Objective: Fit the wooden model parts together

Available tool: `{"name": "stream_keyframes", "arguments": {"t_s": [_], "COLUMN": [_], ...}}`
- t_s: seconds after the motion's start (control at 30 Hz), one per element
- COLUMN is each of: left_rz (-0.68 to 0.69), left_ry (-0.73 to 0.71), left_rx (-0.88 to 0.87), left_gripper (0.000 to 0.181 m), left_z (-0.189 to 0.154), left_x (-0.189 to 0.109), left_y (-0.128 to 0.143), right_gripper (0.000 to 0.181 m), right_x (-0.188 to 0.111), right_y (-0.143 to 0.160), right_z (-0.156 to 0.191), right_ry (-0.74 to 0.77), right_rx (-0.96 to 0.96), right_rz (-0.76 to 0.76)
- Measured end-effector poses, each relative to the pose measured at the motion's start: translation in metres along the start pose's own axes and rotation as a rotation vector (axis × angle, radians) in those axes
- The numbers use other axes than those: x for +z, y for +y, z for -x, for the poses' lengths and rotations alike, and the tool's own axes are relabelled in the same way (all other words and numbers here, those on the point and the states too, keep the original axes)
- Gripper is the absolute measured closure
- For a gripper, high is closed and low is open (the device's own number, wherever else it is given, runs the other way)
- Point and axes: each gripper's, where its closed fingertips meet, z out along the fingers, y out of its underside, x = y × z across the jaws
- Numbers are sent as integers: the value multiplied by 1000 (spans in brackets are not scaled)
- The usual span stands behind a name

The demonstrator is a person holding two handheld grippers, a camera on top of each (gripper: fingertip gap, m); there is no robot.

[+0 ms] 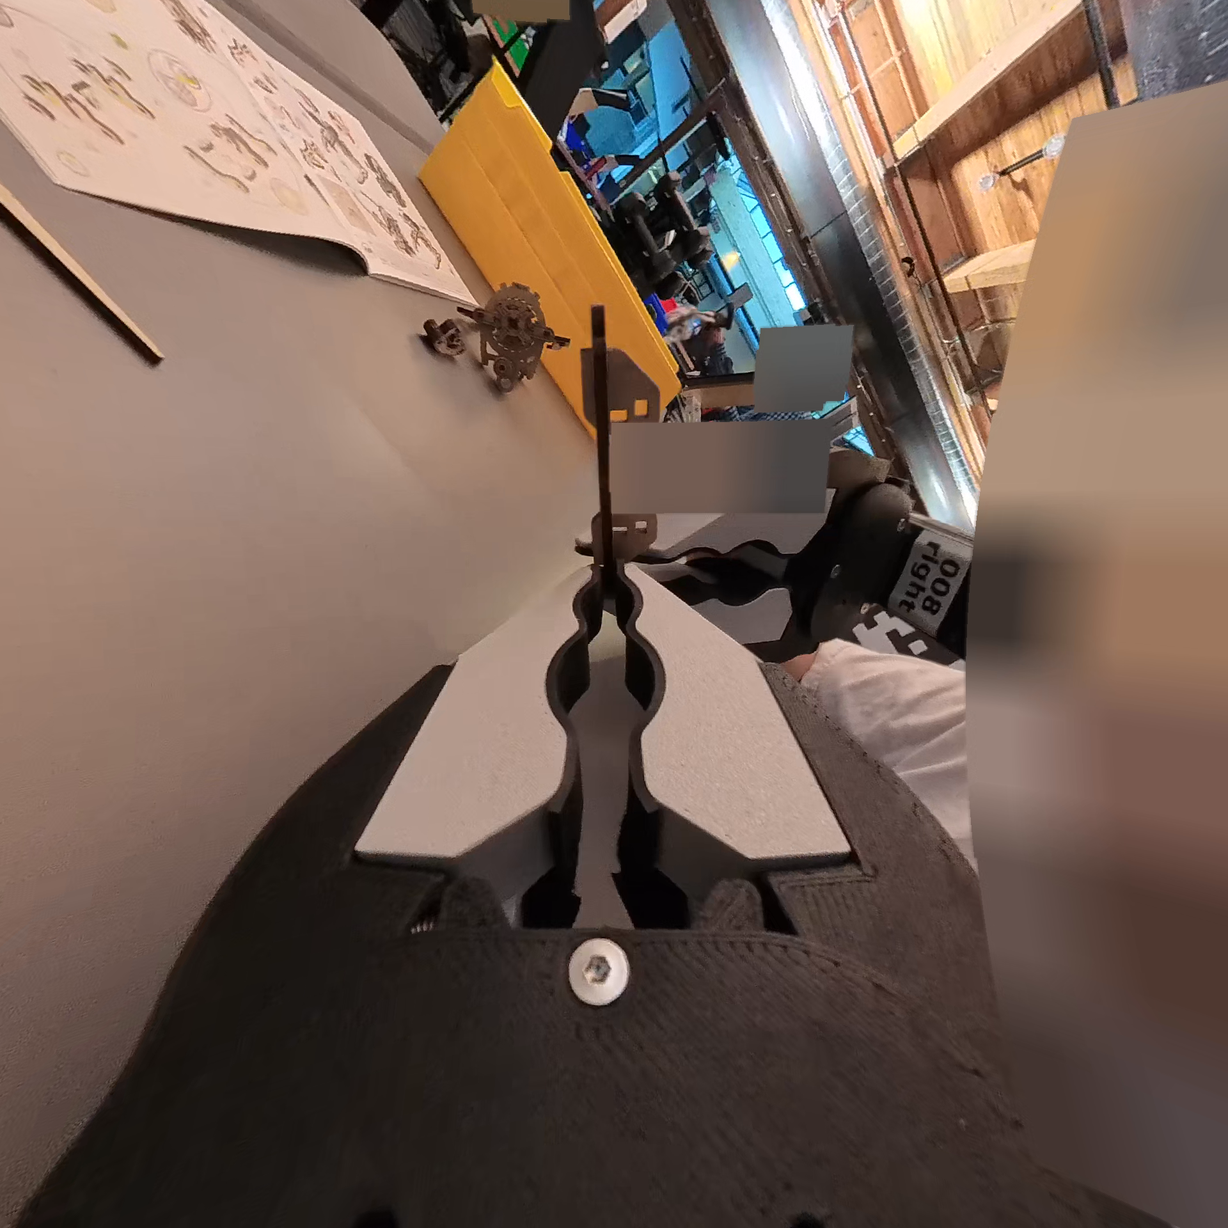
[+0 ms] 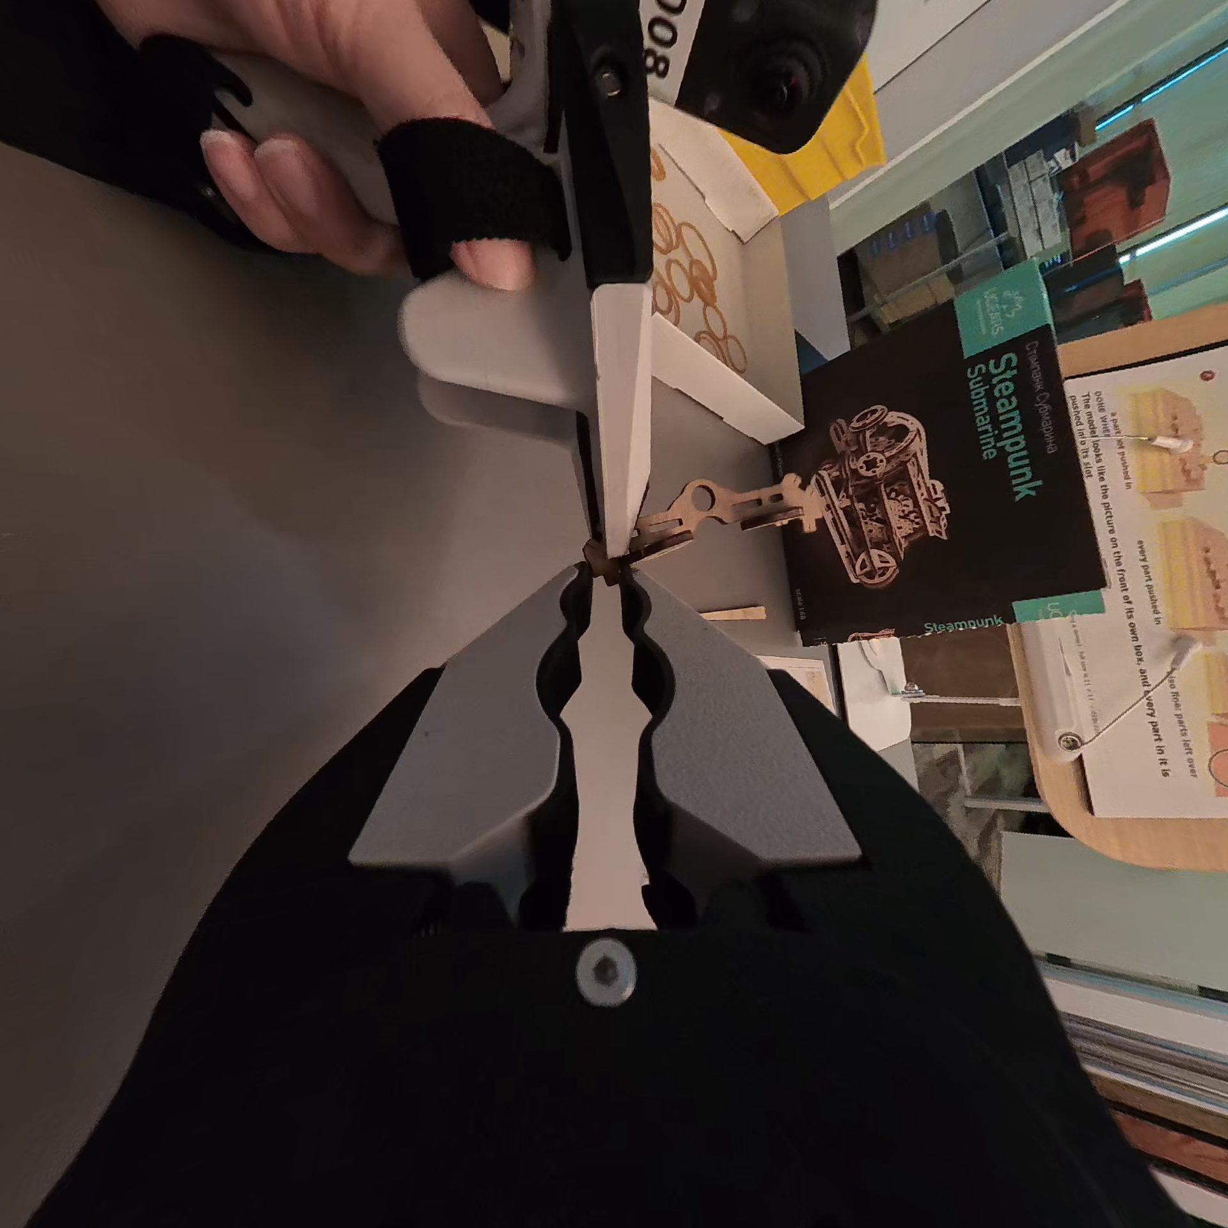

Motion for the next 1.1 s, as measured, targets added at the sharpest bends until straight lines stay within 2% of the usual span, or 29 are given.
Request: {"name": "stream_keyframes", "arguments": {"t_s": [0.5, 0.67, 0.77, 0.87, 1.0, 1.1], "left_rz": [47, 47, 78, 79, 96, 96], "left_ry": [2, -19, -44, -52, -67, -60], "left_rx": [31, 21, 41, 45, 43, 39], "left_gripper": [181, 181, 181, 181, 181, 181], "left_z": [-2, 2, 5, 6, 9, 8], "left_x": [1, 1, 4, 4, 5, 5], "left_y": [5, 5, 11, 12, 15, 16], "right_gripper": [172, 165, 172, 172, 173, 173], "right_x": [-5, -1, -2, -2, -1, -1], "right_y": [2, 4, 4, 4, 5, 3], "right_z": [4, 7, 11, 13, 17, 17], "right_ry": [-9, 8, 18, -7, -6, -13], "right_rx": [-11, -58, -138, -81, -122, -76], "right_rz": [-29, -9, -3, -20, 1, -11]}}
